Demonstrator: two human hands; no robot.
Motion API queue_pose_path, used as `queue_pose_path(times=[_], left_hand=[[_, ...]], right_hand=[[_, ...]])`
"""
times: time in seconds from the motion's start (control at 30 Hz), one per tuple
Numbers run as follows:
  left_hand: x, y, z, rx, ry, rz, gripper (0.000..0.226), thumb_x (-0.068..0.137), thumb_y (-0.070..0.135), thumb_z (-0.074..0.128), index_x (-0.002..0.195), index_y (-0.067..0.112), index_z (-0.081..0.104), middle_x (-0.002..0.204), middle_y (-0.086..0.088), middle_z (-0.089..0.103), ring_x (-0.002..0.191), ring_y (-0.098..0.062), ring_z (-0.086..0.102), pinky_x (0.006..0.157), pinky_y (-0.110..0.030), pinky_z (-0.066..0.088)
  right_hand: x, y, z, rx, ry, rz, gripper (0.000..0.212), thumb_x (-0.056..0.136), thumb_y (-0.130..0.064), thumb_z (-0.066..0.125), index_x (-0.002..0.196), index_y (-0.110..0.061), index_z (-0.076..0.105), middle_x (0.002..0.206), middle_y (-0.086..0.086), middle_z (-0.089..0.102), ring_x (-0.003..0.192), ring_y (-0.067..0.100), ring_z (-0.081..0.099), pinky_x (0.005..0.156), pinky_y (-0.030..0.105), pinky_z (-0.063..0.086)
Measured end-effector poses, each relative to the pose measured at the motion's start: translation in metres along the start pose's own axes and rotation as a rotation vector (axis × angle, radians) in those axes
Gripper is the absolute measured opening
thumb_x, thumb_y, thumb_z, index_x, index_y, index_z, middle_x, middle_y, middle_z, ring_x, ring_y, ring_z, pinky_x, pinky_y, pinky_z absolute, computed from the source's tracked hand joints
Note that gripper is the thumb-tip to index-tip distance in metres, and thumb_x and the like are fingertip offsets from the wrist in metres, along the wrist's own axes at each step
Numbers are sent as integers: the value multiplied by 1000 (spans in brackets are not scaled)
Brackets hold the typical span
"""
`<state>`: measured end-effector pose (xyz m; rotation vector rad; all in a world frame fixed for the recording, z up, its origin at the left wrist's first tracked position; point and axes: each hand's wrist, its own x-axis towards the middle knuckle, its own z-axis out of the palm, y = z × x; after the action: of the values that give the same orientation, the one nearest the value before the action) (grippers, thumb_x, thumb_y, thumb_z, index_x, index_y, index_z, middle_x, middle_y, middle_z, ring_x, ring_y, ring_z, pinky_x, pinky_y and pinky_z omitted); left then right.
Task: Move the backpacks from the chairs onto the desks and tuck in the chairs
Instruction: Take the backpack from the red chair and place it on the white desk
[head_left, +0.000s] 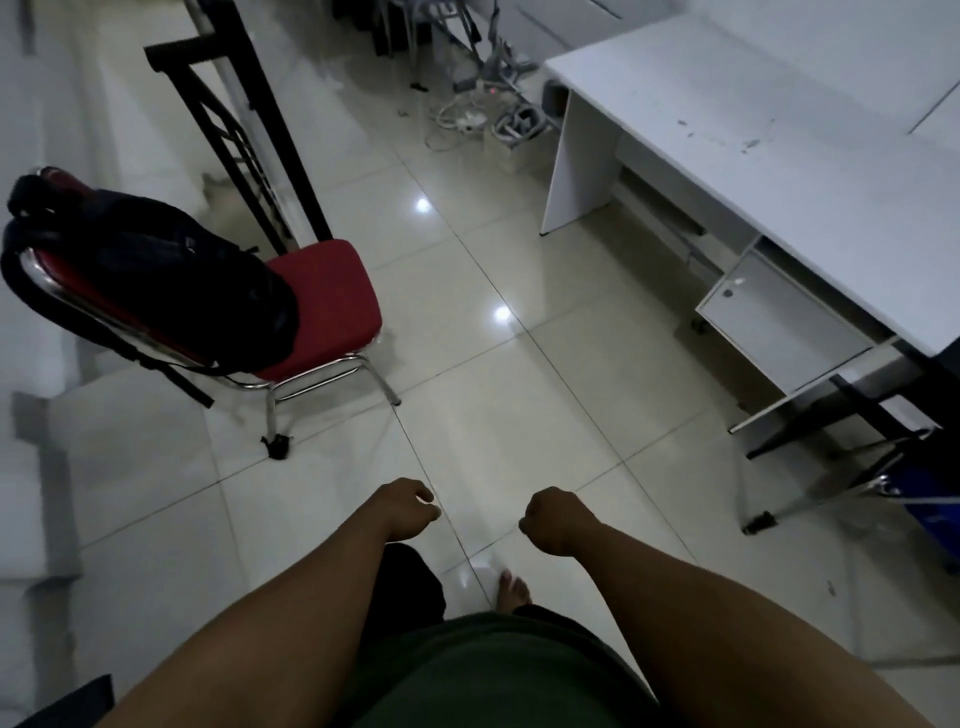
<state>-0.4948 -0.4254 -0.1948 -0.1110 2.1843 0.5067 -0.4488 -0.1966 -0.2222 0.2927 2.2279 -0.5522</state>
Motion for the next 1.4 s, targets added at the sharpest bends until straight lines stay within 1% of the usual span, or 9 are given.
queue_pose_path(times=[0.17,0.5,0.6,0.63,0.7,0.97,1.1,1.2,1.4], left_hand=[[19,-18,-18,28,-68,3,42,93,37,62,131,21,60,144,-7,47,129,-21,49,101,-26,40],[91,-50,-145,294,-90,130,48,95,38,57,140,20,52,144,-7,48,128,-21,50,103,-28,43],[102,-53,-176,348,-111,174,49,96,35,56,142,18,50,147,-6,46,131,-21,48,105,-27,41],[104,-53,-188,359,-101,200,48,97,34,55,142,18,50,148,-6,45,133,-21,46,105,-26,40],[109,-50,-206,358,-81,243,47,97,35,56,141,17,52,148,-7,45,133,-21,46,104,-25,39],[136,-44,-250,290,-47,274,45,93,33,61,135,18,57,145,-4,49,130,-19,49,103,-26,41],[142,-51,-260,229,-66,249,44,91,35,63,132,20,58,141,-5,52,126,-19,52,105,-27,42],[147,-66,-270,219,-68,232,44,92,34,63,132,19,57,140,-5,52,127,-19,51,106,-28,41],[165,-99,-304,277,-88,247,44,93,36,62,133,18,58,139,-3,54,125,-18,53,102,-25,42]], right_hand=[[17,-26,0,-4,-14,30,32,91,-25,51,63,-12,43,72,3,51,71,19,51,54,24,36],[57,-128,3,139,48,157,39,92,-25,49,58,-13,34,63,-1,40,56,10,38,50,24,31],[68,-170,-9,212,87,169,31,91,-26,50,70,-4,55,77,6,59,74,19,58,66,29,47],[72,-184,-14,260,114,162,30,91,-26,52,87,1,65,93,9,67,89,24,64,77,34,52],[78,-205,-25,315,179,154,38,90,-27,54,112,2,67,114,13,69,107,28,64,90,40,53],[102,-234,-46,290,193,153,39,91,-26,52,116,1,66,117,14,68,110,29,62,91,38,53],[113,-237,-47,248,127,166,28,92,-26,51,92,-1,65,94,10,66,94,27,61,69,29,48],[120,-252,-44,205,97,159,23,91,-26,51,86,-5,59,85,9,60,85,24,56,60,27,42],[139,-304,-43,202,96,171,28,90,-26,49,67,-10,44,71,3,48,80,24,49,55,25,34]])
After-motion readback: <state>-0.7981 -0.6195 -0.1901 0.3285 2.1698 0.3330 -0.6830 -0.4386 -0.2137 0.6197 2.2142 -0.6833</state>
